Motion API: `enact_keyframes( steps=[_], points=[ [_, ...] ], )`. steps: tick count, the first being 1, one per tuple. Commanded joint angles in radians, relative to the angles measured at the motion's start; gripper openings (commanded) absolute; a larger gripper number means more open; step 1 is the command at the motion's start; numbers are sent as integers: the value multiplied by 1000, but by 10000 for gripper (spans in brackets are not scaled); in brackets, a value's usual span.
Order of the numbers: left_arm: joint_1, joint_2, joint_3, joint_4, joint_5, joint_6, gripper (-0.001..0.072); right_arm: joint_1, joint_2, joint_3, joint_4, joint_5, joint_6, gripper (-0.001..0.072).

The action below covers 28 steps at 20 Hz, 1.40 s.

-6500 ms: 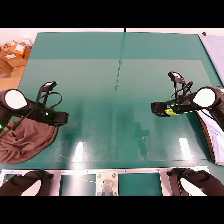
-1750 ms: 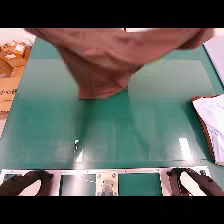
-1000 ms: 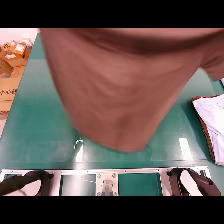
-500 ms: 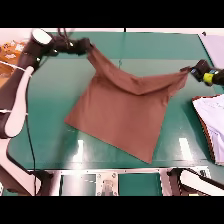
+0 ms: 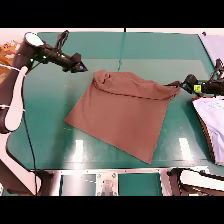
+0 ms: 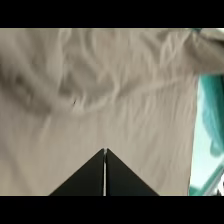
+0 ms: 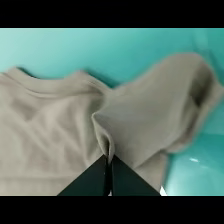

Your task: Fold the shirts.

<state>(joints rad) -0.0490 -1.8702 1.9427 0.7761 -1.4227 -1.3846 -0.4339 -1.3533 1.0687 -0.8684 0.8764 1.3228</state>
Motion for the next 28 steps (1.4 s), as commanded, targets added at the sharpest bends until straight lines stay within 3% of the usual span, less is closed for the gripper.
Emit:
enact_keyframes(
  steps=[1, 4, 6, 10, 13, 14, 15, 16, 19, 21, 25, 26, 27, 28],
  points=[
    [-5, 60, 0, 176, -153, -95, 23, -40, -5, 0, -127, 32, 90, 16],
    [-67, 172, -119, 316, -176, -122, 23, -86, -5, -1, -244, 68, 175, 16],
    [-107, 283, -322, 335, -111, -137, 23, -97, -5, -3, -259, 72, 185, 16],
    [-177, 568, -880, 327, 182, -219, 23, -89, -10, -4, -259, 67, 185, 16],
    [-194, 720, -1164, 301, 383, -351, 26, -86, -10, -5, -258, 56, 185, 16],
    [-194, 740, -1219, 291, 422, -377, 155, -86, -10, -5, -258, 57, 185, 16],
    [-194, 746, -1265, 277, 449, -377, 524, -85, -10, -5, -258, 57, 185, 16],
    [-194, 744, -1305, 265, 481, -381, 671, -82, -10, -5, -258, 57, 185, 16],
    [-194, 743, -1384, 225, 639, -380, 671, -66, -10, -5, -246, 56, 185, 15],
    [-194, 743, -1404, 208, 768, -365, 593, -38, -10, -6, -243, 56, 185, 16],
    [-194, 686, -1403, 213, 913, -356, 583, 25, -10, -6, -243, 56, 185, 16],
    [-194, 660, -1401, 212, 936, -336, 516, 34, -10, -6, -243, 60, 185, 16],
    [-179, 639, -1394, 212, 947, -304, 112, 38, -8, -6, -243, 74, 185, 16],
    [-154, 631, -1375, 216, 946, -268, 25, 38, -4, -6, -244, 106, 185, 16]
  ],
)
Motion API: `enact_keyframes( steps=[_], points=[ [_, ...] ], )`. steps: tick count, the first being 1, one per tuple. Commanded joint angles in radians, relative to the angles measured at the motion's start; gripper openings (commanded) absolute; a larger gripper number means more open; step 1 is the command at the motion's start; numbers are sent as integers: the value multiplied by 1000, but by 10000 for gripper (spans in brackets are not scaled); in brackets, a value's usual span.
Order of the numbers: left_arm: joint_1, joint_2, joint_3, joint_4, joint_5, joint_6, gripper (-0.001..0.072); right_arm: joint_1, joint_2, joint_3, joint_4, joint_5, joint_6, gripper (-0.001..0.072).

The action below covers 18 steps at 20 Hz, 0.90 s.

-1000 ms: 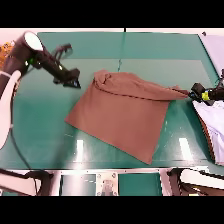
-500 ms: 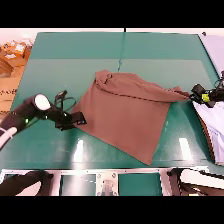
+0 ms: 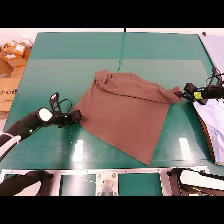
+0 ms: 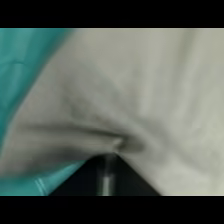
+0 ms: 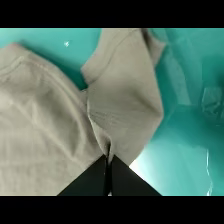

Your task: Fold the shirts.

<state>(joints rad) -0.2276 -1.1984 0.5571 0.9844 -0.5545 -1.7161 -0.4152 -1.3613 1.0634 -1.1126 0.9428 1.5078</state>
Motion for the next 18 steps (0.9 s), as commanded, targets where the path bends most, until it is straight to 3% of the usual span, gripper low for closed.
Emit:
enact_keyframes(
  steps=[1, 7, 10, 14, 15, 16, 17, 18],
  points=[
    [66, -41, 39, 13, 70, 89, 24, 18, 13, -1, 0, 83, 0, 16],
    [411, -59, 380, 86, -63, 284, 24, 35, 257, -209, 5, 181, 92, 16],
    [477, -178, 601, 77, -165, 380, 24, 119, 409, -428, 88, 186, 135, 17],
    [443, -399, 832, -32, -288, 465, 25, 348, 417, -640, 366, -85, 138, 21],
    [433, -435, 867, -40, -319, 459, 27, 407, 394, -645, 407, -149, 137, 142],
    [433, -457, 894, -40, -364, 430, 36, 441, 378, -634, 413, -169, 127, 313],
    [439, -460, 909, -26, -406, 403, 36, 443, 369, -611, 397, -156, 73, 425],
    [449, -455, 930, 7, -463, 395, 37, 421, 368, -581, 346, -119, 47, 462]
  ],
)
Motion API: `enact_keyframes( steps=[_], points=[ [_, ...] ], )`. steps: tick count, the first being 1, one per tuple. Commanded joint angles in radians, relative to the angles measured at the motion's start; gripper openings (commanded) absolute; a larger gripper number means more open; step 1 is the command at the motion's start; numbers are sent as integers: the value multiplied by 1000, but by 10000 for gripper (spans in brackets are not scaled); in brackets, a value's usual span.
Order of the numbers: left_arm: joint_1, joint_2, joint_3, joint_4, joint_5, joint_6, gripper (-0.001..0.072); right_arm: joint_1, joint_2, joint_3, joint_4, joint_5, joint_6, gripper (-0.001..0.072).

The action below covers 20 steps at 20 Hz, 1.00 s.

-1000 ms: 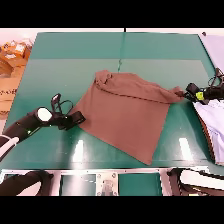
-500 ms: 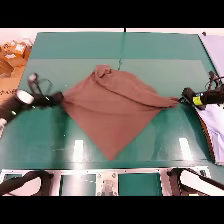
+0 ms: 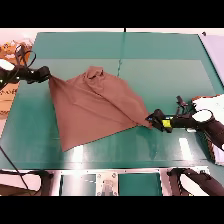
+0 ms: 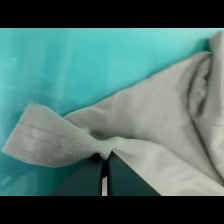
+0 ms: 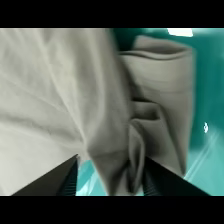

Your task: Fold the shirts.

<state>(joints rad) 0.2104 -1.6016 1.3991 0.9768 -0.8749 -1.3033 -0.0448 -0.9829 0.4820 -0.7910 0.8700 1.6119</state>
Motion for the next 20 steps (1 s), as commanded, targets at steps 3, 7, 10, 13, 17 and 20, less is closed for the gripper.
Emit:
enact_keyframes(
  steps=[3, 7, 10, 13, 17, 20],
  points=[
    [47, -52, 164, 102, -336, -45, 36, -107, -11, 116, -130, 193, -58, 507],
    [60, -50, 183, 84, -386, -61, 36, -285, -19, 228, -178, 352, -133, 495],
    [60, -50, 183, 36, -390, -63, 37, -293, -142, 288, -138, 350, -205, 493],
    [60, -50, 183, 37, -382, -86, 37, -269, -327, 318, 11, 351, -315, 493],
    [60, -51, 154, 37, -301, -94, 546, -191, -505, 382, 100, 351, -394, 491],
    [63, -50, 154, 74, -311, -77, 358, -147, -554, 421, 100, 353, -402, 490]
  ],
)
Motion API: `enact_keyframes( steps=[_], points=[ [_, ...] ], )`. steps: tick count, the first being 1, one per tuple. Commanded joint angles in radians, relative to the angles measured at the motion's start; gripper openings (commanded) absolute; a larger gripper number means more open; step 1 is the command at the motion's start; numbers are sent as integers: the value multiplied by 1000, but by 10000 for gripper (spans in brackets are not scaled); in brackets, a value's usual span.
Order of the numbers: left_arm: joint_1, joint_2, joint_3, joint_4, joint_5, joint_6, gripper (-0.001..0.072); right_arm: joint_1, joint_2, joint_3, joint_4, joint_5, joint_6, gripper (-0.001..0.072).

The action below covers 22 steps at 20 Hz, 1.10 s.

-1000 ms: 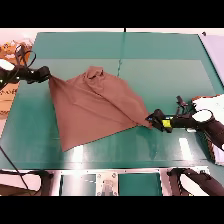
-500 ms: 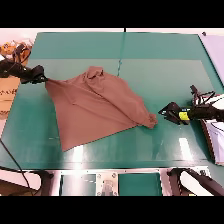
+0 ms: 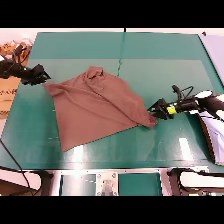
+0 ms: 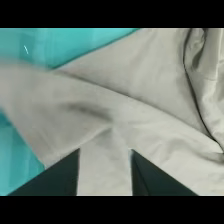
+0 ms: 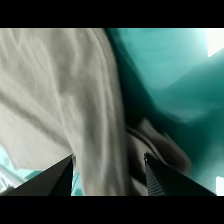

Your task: Fold the shirts.

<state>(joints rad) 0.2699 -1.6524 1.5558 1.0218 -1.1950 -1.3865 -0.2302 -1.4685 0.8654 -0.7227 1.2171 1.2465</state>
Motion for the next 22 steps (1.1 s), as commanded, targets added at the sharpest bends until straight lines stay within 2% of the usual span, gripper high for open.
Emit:
enact_keyframes(
  steps=[1, 2, 3, 4, 5, 6, 7, 10, 14, 15, 16, 17, 19, 22],
  points=[
    [13, 2, 14, 43, -46, 6, 358, 45, -69, 43, 31, 8, -51, 485],
    [26, 2, 35, 50, -117, 6, 357, 48, -69, 47, 30, 9, -63, 412],
    [42, 3, 54, 50, -194, 5, 356, 48, -69, 47, 23, 8, -79, 273],
    [58, 5, 63, 50, -270, -5, 355, 48, -69, 47, 6, 8, -81, 253],
    [68, 11, 61, 53, -327, -14, 344, 49, -69, 47, -4, 15, -81, 256],
    [73, 16, 61, 58, -373, -22, 222, 49, -69, 47, -6, 34, -81, 256],
    [73, 24, 55, 61, -408, -20, 166, 51, -69, 47, -11, 54, -83, 256],
    [73, 113, -70, 60, -411, -20, 166, 53, -69, 47, -19, 105, -122, 256],
    [73, 391, -491, 59, -291, -21, 183, 53, -69, 47, -17, 114, -122, 241],
    [73, 468, -610, 50, -246, -23, 222, 56, -69, 47, -11, 108, -127, 56],
    [73, 535, -718, 39, -209, -43, 433, 61, -69, 47, -6, 101, -134, 17],
    [73, 584, -808, 20, -183, -57, 488, 68, -69, 47, -2, 90, -133, 16],
    [73, 652, -967, -8, -125, -66, 485, 81, -69, 47, 2, 43, -133, 16],
    [57, 661, -1153, -61, -16, -74, 485, 80, -69, 47, 44, -79, -129, 16]
  ],
)
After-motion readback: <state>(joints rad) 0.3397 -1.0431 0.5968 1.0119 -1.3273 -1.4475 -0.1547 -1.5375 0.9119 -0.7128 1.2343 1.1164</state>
